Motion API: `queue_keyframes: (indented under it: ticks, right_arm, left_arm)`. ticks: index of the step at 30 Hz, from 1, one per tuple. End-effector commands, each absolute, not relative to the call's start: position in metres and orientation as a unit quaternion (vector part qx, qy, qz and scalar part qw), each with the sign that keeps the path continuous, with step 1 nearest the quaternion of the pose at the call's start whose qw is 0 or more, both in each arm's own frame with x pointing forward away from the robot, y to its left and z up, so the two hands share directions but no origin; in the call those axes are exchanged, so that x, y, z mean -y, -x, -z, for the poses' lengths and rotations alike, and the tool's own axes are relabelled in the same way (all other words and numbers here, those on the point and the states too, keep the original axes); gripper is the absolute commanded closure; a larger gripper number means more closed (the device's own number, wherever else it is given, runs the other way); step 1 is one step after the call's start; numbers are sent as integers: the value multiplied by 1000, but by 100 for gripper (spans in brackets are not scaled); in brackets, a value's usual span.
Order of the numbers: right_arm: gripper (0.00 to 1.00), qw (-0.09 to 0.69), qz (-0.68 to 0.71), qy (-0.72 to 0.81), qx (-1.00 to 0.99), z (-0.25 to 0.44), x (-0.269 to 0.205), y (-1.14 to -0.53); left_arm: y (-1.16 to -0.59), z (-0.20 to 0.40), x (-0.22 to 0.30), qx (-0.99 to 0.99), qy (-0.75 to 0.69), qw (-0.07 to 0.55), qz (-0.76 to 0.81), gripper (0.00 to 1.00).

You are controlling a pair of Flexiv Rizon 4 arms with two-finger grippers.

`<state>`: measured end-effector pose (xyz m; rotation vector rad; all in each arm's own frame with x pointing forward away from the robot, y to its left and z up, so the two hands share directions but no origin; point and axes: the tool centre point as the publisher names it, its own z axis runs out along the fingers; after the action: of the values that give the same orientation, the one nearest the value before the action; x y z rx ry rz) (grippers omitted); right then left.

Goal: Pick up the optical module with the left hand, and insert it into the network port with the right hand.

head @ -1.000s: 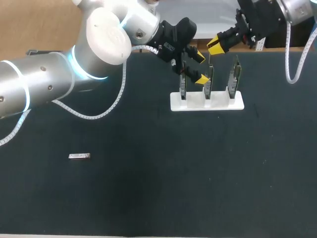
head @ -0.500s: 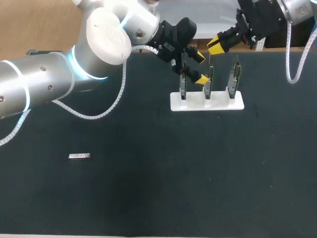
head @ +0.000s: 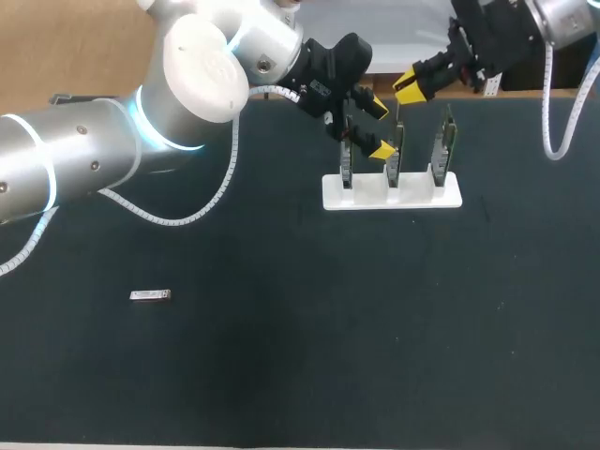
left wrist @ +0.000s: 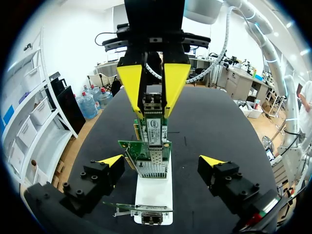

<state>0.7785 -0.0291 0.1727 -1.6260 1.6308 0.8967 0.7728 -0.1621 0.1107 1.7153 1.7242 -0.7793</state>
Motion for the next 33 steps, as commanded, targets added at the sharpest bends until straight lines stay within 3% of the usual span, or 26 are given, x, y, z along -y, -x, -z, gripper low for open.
queue_keyframes:
  ticks: [1, 22, 23, 24, 25, 33]
  right_arm:
    - [100, 329, -343, 621, -624, -171, 28, -778]
    - [100, 321, -349, 616, -629, -163, 28, -778]
    - [91, 322, -349, 616, -629, -163, 28, -779]
    - [54, 322, -349, 616, -629, -164, 28, -779]
    - [0, 322, -348, 616, -629, -165, 27, -779]
    - [0, 341, -358, 605, -624, -173, 29, -779]
  left_arm:
    - [-773, -111, 163, -647, -643, 288, 291, 0]
    - [-773, -111, 163, -647, -643, 288, 291, 0]
    - [-773, -111, 163, -647, -643, 288, 291, 0]
    - [-773, -111, 163, -647, -643, 288, 291, 0]
    - [-773, -111, 163, -647, -643, 288, 291, 0]
    - [-773, -111, 163, -647, -643, 288, 291, 0]
